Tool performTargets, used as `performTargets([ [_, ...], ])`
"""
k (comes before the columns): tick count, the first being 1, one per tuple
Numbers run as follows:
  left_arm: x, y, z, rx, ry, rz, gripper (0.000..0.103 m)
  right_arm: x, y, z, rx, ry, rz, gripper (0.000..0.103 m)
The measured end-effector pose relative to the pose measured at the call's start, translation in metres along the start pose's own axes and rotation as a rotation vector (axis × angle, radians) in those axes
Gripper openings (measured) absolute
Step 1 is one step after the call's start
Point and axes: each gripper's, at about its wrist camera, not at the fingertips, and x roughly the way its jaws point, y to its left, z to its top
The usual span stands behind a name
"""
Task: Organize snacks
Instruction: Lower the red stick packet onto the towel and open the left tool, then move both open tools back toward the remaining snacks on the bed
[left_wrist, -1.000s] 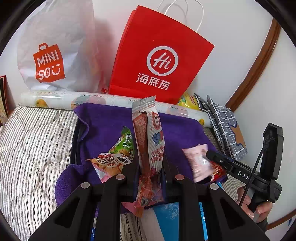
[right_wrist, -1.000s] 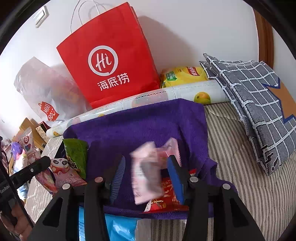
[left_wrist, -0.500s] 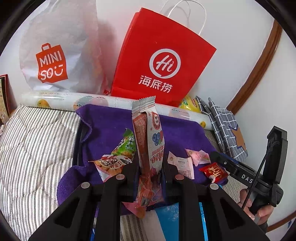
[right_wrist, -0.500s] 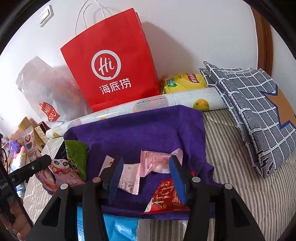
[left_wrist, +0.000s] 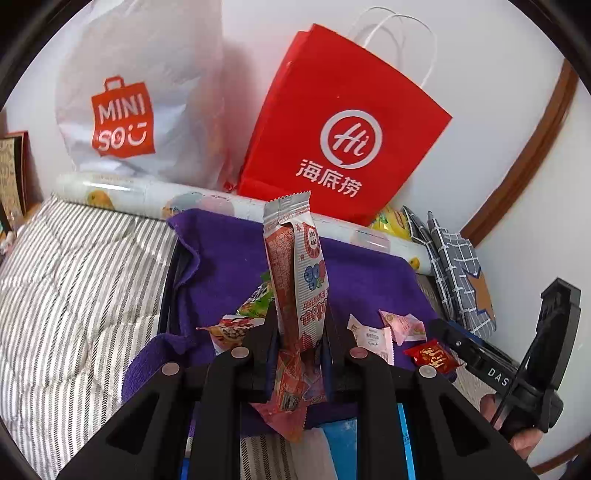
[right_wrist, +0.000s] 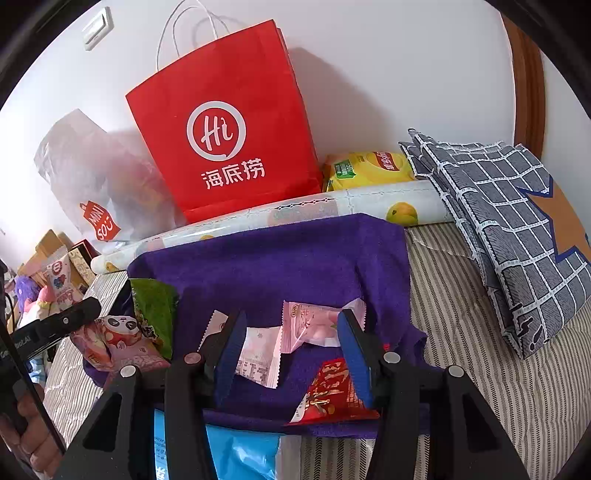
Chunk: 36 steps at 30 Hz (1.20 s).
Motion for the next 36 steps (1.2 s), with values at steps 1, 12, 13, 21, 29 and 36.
performTargets([
  [1,0.001,0.002,0.0,-0.01,0.005,-0.003,0.018,0.0,0.001,0.0,-0.001,0.0,0.0,0.049],
  [12,0.0,0.008,0.0,-0.067,-0.036,-0.03,0.018,-0.005,0.006,0.0,-0.017,-0.016,0.006,0.049],
  [13,0.001,0.008,0.0,-0.072,-0.035,-0.036,0.018,-0.005,0.006,0.0,-0.015,-0.015,0.006,0.049],
  [21,0.02,0.004,-0.004,-0.083,0.009,0.008,0.021,-0.011,0.008,0.001,-0.019,-0.027,0.018,0.049],
  [29,0.014,0.0,-0.002,-0.023,0.003,0.079,0.064,-0.012,0.011,0.0,-0.041,-0.036,-0.002,0.049],
  [36,0.014,0.009,0.005,0.01,0.065,0.206,0.07,-0.011,0.013,0.0,-0.047,-0.03,-0.017,0.049],
])
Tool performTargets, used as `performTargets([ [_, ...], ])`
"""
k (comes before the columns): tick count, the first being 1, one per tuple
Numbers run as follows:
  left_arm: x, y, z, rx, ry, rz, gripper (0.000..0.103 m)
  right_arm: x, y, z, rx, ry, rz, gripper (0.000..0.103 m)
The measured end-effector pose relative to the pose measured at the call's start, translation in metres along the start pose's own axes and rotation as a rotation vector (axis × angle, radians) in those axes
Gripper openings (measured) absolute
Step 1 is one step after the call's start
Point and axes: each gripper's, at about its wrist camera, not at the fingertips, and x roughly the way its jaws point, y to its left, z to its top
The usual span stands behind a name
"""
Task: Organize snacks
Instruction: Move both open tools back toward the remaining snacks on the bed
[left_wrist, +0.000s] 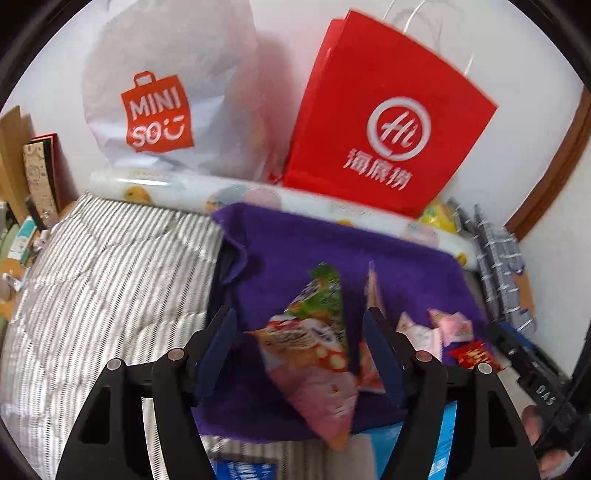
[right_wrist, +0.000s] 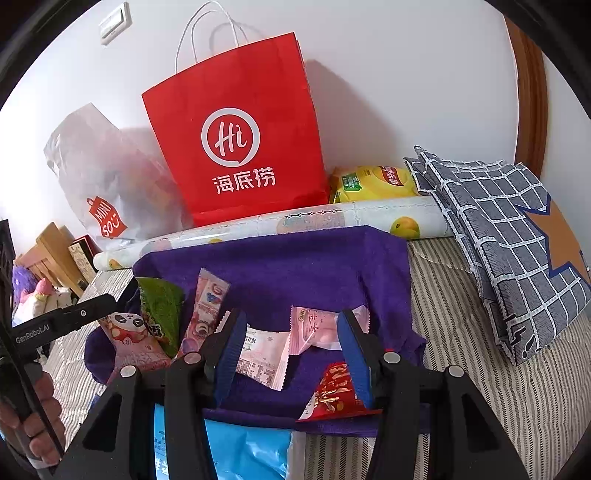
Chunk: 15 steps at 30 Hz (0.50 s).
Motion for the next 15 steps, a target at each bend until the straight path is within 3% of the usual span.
performTargets([
  [7,0.026,-0.008,-0.015,0.064,0.159,0.011,0.07,0.001,0.002,-0.001,-0.008,0.003,-0.001,0.049],
  [11,0.038,-0.011,-0.023,0.06,0.195,-0.014,0.053,-0.002,0.003,-0.001,-0.013,-0.001,0.002,0.049],
  [12,0.037,-0.012,-0.023,0.063,0.182,-0.011,0.052,-0.002,0.002,-0.001,-0.012,-0.002,0.002,0.049],
  [14,0.034,-0.013,-0.023,0.07,0.153,-0.009,0.036,-0.003,0.002,0.0,-0.01,-0.003,0.004,0.049],
  [15,0.033,-0.013,-0.022,0.069,0.15,-0.01,0.036,-0.004,0.001,0.0,-0.008,-0.004,0.005,0.049],
])
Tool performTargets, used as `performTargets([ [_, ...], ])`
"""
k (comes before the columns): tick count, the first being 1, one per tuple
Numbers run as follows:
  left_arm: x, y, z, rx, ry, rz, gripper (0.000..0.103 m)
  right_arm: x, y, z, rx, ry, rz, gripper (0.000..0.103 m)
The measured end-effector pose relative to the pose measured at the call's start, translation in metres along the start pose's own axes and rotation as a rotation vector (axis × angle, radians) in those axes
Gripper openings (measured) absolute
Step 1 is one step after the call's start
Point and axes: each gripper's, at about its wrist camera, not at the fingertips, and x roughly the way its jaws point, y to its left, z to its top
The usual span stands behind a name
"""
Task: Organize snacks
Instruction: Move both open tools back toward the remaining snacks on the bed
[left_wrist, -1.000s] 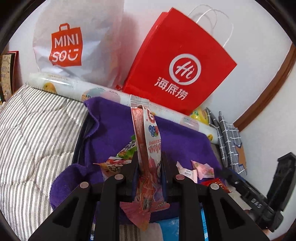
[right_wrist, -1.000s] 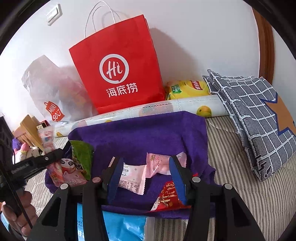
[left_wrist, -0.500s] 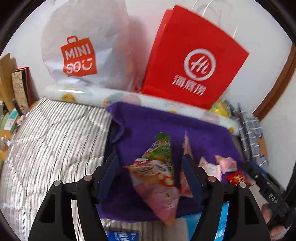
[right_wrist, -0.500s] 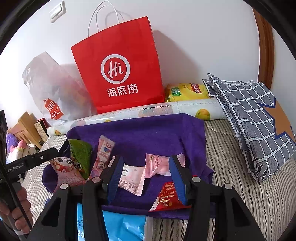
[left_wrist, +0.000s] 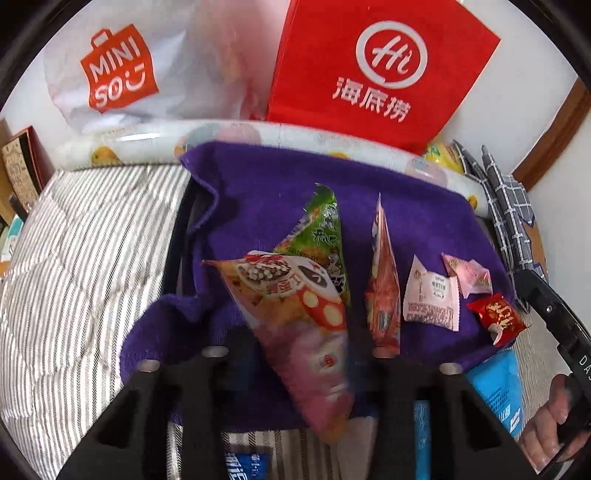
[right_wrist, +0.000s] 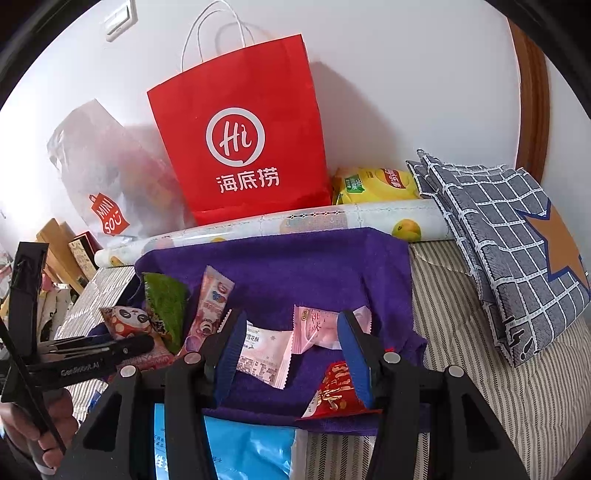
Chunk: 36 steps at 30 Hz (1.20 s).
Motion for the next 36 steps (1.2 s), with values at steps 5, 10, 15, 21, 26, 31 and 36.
performTargets([
  [5,-0.004,0.013,0.008,-0.083,-0.056,-0.075,0.036,-0.002,0.0,0.0,0.009,0.001,0.01,0.049],
  [10,-0.004,0.026,0.01,-0.173,-0.123,-0.103,0.039,-0.005,0.003,0.0,-0.001,-0.006,0.014,0.049],
  [15,0.0,0.031,0.014,-0.213,-0.074,-0.065,0.069,-0.005,0.005,0.0,-0.008,-0.008,0.015,0.049],
  [21,-0.017,0.029,0.014,-0.198,-0.107,-0.076,0.077,-0.005,0.006,0.0,-0.027,-0.016,-0.008,0.049],
  [26,-0.032,0.025,0.016,-0.167,-0.119,-0.083,0.078,-0.011,0.011,-0.001,-0.046,-0.028,-0.005,0.049],
  [31,-0.049,0.017,0.013,-0.117,-0.131,-0.054,0.078,-0.041,0.022,-0.011,-0.08,-0.066,-0.042,0.049],
  [36,-0.067,0.012,-0.003,-0.053,-0.156,-0.055,0.078,-0.08,0.038,-0.029,-0.096,-0.072,-0.058,0.049],
])
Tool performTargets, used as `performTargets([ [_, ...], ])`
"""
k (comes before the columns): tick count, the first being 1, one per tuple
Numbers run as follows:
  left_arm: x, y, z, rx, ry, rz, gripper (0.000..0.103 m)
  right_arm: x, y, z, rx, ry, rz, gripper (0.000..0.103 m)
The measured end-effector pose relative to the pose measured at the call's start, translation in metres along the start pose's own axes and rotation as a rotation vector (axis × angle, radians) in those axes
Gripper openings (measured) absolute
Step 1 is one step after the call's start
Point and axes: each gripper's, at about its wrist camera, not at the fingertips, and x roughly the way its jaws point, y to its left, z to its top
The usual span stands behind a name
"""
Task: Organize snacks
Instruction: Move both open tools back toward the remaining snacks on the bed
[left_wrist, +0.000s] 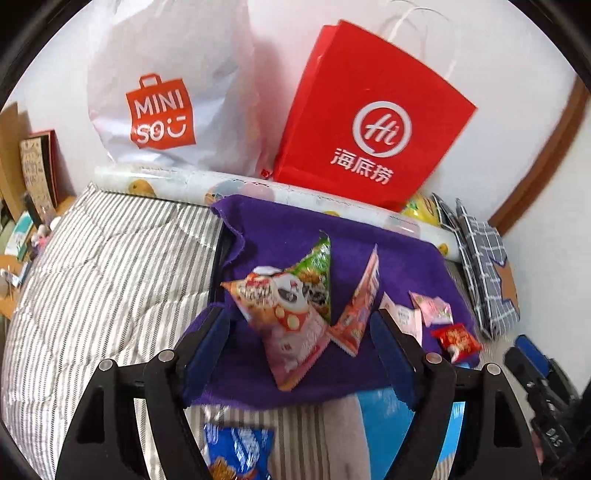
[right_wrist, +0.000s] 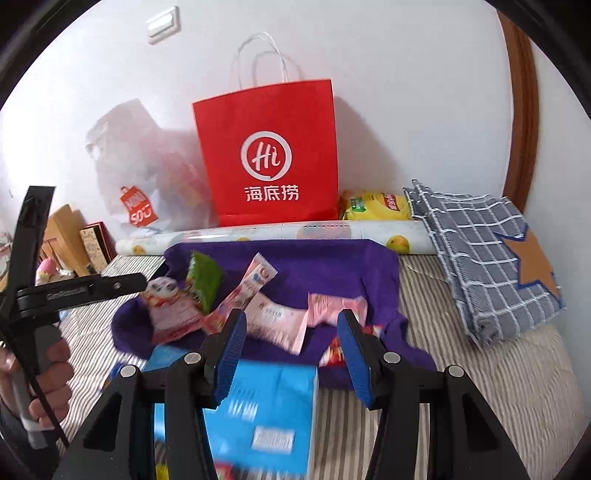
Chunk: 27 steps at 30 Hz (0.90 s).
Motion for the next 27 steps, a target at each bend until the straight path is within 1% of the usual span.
performTargets([
  [3,-0.013,-0.001,-0.012,0.034,-0.008,-0.018,0.078,-0.024,0.009,-0.012,-0.011,0.013,-0.081,0.05],
  [5,-0.024,0.0,-0.021,0.066,-0.016,-0.01,0.078,-0.039,0.014,-0.023,-0.028,0.003,-0.092,0.053],
  [7,-0.031,0.001,-0.029,0.095,-0.013,0.006,0.078,-0.053,0.018,-0.035,-0.036,-0.01,-0.104,0.064],
  [9,-0.038,0.004,-0.036,0.116,-0.008,0.022,0.078,-0.062,0.02,-0.048,-0.027,-0.012,-0.114,0.066],
  [11,-0.044,0.009,-0.043,0.126,-0.004,0.041,0.078,-0.068,0.022,-0.059,-0.009,0.012,-0.085,0.066],
  [15,-0.051,0.024,-0.057,0.141,0.02,0.106,0.078,-0.073,0.026,-0.079,0.037,0.073,0.02,0.066],
  [17,-0.052,0.029,-0.063,0.14,0.042,0.125,0.078,-0.075,0.034,-0.089,0.018,0.096,0.07,0.066],
  [18,-0.053,0.032,-0.067,0.141,0.059,0.13,0.078,-0.075,0.039,-0.093,0.006,0.1,0.081,0.066],
  [21,-0.055,0.039,-0.076,0.138,0.078,0.13,0.078,-0.074,0.051,-0.106,-0.032,0.116,0.069,0.066],
  [24,-0.058,0.044,-0.083,0.132,0.083,0.127,0.078,-0.067,0.053,-0.121,-0.036,0.144,0.065,0.066],
  [26,-0.059,0.046,-0.086,0.125,0.088,0.119,0.078,-0.055,0.052,-0.132,-0.022,0.196,0.079,0.066],
  [27,-0.059,0.047,-0.086,0.121,0.091,0.118,0.078,-0.05,0.05,-0.136,-0.015,0.208,0.089,0.066],
])
